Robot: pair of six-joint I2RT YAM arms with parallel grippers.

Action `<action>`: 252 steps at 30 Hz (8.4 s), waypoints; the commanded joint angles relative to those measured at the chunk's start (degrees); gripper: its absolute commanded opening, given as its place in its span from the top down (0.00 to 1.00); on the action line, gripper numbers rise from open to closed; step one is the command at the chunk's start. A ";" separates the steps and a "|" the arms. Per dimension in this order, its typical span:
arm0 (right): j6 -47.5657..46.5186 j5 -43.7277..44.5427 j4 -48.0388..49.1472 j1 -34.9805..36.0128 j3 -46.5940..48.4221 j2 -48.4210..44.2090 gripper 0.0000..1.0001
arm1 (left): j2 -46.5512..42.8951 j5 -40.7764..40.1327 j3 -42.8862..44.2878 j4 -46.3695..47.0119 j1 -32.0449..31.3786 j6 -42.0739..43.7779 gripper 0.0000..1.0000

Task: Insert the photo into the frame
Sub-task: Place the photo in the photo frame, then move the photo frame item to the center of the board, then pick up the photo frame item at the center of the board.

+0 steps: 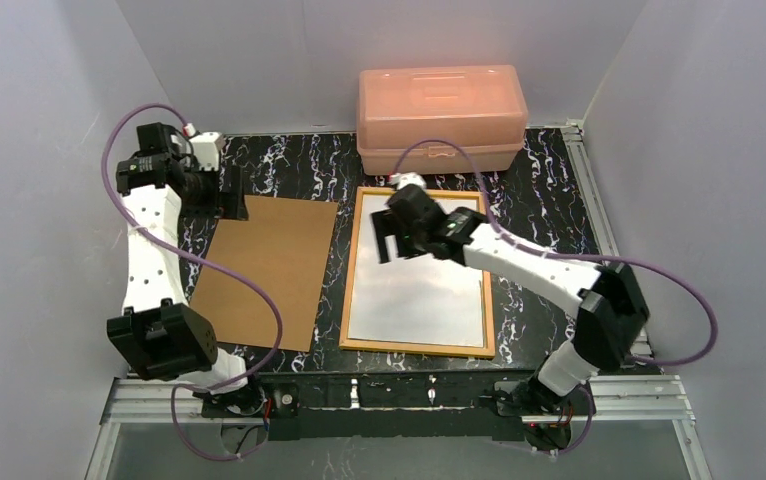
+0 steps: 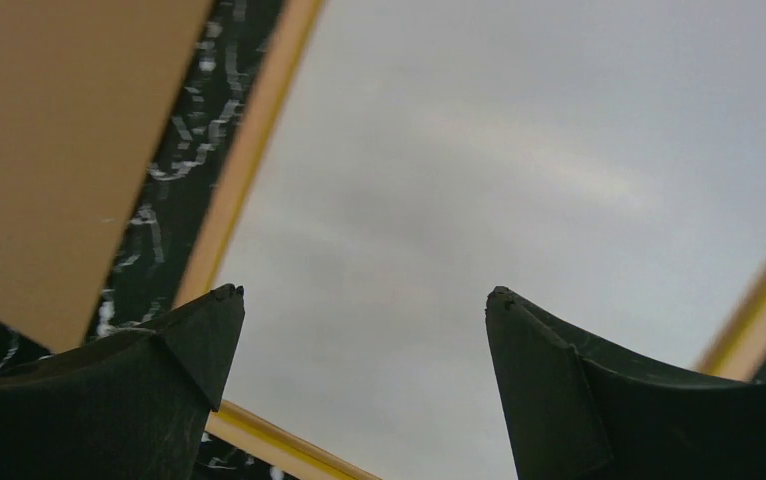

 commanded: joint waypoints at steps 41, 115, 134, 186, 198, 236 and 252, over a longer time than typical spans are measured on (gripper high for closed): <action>18.52 -3.06 9.58 13.50 28.23 41.27 0.01 | 23.92 -30.08 -23.89 35.83 15.06 6.75 0.67; 39.92 -14.40 36.52 7.75 6.85 20.13 0.01 | 26.99 -9.59 -24.62 20.49 -1.01 2.87 1.00; 40.15 -14.18 37.80 4.32 -5.08 14.33 0.01 | 25.93 -9.18 -25.28 19.81 -4.79 1.74 1.00; 35.36 -15.78 35.57 3.16 -10.95 13.45 0.02 | 26.47 -12.34 -23.41 19.48 -4.79 2.10 1.00; 35.27 -16.18 35.82 2.93 -11.14 14.62 0.03 | 26.20 -12.41 -23.26 19.24 -4.79 2.29 1.00; 40.75 -22.55 48.22 3.44 -10.19 11.12 0.19 | 25.98 -11.72 -22.95 18.86 -4.79 2.60 1.00; 30.47 -18.32 34.33 5.69 4.78 14.45 0.99 | 20.67 -2.73 -16.88 9.61 -4.79 1.09 0.95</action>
